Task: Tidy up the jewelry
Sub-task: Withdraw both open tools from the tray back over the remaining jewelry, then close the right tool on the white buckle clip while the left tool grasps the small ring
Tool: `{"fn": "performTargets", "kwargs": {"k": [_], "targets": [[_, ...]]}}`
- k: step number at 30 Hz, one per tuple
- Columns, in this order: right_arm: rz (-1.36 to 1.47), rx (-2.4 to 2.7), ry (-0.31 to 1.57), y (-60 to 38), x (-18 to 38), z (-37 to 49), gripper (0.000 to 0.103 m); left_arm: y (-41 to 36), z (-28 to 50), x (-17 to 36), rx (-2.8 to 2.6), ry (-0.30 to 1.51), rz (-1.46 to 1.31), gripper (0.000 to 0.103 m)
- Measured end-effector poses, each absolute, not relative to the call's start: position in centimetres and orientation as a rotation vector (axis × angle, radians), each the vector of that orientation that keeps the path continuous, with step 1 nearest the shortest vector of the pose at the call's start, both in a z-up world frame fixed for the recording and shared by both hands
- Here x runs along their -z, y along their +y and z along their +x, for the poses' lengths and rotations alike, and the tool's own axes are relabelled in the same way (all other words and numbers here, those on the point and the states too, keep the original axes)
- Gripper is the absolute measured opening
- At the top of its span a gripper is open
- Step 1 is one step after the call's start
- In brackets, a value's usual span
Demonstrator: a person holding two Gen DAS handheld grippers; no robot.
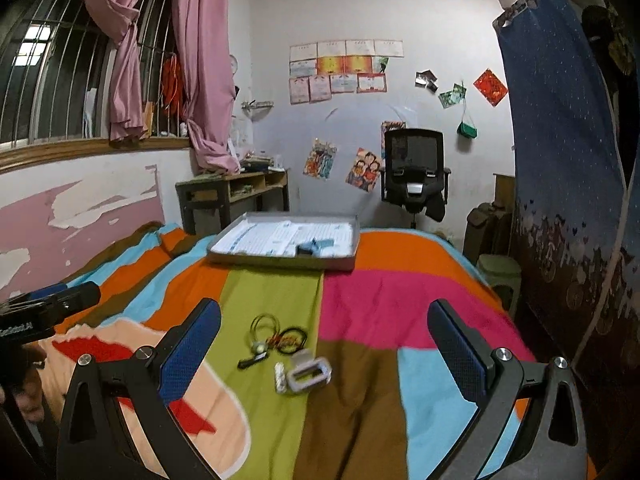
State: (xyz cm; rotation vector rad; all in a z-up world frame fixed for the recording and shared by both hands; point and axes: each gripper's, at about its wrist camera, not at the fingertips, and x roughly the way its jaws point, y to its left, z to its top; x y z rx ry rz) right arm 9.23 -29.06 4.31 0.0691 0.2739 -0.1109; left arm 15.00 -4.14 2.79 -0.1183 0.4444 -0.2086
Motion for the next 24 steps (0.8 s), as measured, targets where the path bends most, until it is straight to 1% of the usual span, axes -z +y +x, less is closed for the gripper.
{"fn": "performTargets", "kwargs": {"k": [5,9,14,17,23,24], "targets": [[0.092,0.118,0.262,-30.7,-5.8,12.2,0.102,-4.7,19.4,-3.3,0.228,0.468,-0.056,0.103],[0.117,0.103,0.298,-31.8,-5.1,15.2,0.102,-4.5,22.9,-1.6,0.238,0.547,0.006,0.103],[0.129,0.064,0.451,-31.8,-1.2,20.6,0.102,-3.8,27.3,2.9,0.264,0.730,-0.024,0.103],[0.135,0.036,0.553,-31.0,2.1,23.7,0.102,-3.7,28.8,5.2,0.245,0.791,-0.030,0.103],[0.127,-0.007,0.661,-30.0,6.4,26.0,0.102,-3.3,32.0,9.7,0.230,0.898,0.009,0.103],[0.124,-0.013,0.691,-29.8,7.3,26.5,0.102,-3.3,32.4,10.1,0.231,0.913,0.005,0.100]]}}
